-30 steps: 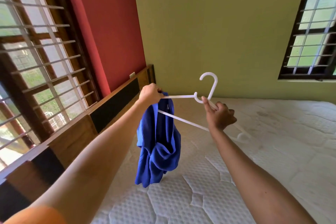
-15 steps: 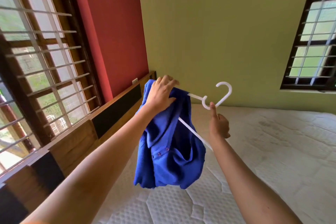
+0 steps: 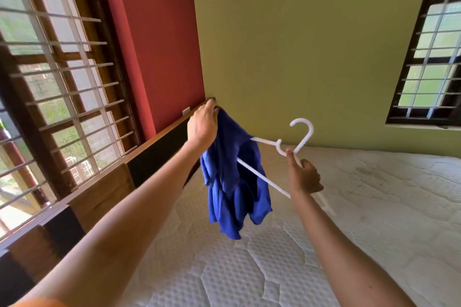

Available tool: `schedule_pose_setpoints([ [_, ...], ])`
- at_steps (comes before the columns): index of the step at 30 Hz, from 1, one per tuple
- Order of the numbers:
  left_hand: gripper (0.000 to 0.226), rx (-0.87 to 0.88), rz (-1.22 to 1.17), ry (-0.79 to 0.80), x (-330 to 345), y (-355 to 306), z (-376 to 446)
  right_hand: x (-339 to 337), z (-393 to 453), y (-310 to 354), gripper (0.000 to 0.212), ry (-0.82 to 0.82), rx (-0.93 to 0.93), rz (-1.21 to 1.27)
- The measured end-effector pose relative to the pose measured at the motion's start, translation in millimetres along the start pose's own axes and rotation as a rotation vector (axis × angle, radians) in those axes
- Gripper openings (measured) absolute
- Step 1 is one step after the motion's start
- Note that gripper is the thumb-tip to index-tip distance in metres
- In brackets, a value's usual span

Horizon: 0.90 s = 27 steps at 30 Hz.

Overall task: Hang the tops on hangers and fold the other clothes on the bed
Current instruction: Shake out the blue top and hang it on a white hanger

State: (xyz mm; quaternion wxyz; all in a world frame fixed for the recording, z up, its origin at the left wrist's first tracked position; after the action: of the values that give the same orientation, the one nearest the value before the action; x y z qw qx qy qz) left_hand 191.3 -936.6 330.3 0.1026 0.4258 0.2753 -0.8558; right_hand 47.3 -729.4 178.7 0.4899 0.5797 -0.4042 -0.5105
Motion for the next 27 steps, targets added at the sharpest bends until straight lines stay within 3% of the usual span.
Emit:
schedule_pose_setpoints([
  [3,0.025,0.116,0.188,0.129,-13,0,24,2,4,-10,0.064,0.096,0.056,0.119],
  [6,0.019,0.209,0.168,0.228,-24,2,45,11,2,-23,0.049,0.242,0.15,0.227],
  [9,0.02,0.227,0.17,0.383,-24,6,59,16,-3,-20,0.043,0.286,0.14,0.249],
  [12,0.015,0.239,0.184,0.302,-23,10,58,19,-4,-11,0.047,0.306,0.142,0.332],
  [15,0.015,0.445,0.309,0.171,-18,-2,44,21,-2,-1,0.053,0.294,0.124,0.313],
  [18,0.025,0.518,0.334,0.299,2,-17,29,23,-2,9,0.058,0.282,0.112,0.295],
  [27,0.033,0.433,0.409,0.352,27,-41,11,31,-6,65,0.067,0.3,-0.112,-0.151],
])
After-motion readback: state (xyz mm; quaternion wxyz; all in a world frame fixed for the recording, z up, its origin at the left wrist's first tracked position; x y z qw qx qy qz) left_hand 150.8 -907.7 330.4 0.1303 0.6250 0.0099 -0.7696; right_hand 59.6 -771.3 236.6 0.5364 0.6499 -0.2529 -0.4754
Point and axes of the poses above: each hand's wrist, its own z-axis towards the middle knuckle, its own x-axis out of the palm, y = z × x, the point moved 5 cm from there along z, towards the middle knuckle, and after that the axes turned 15 degrees about y, right-handed, at the moved point
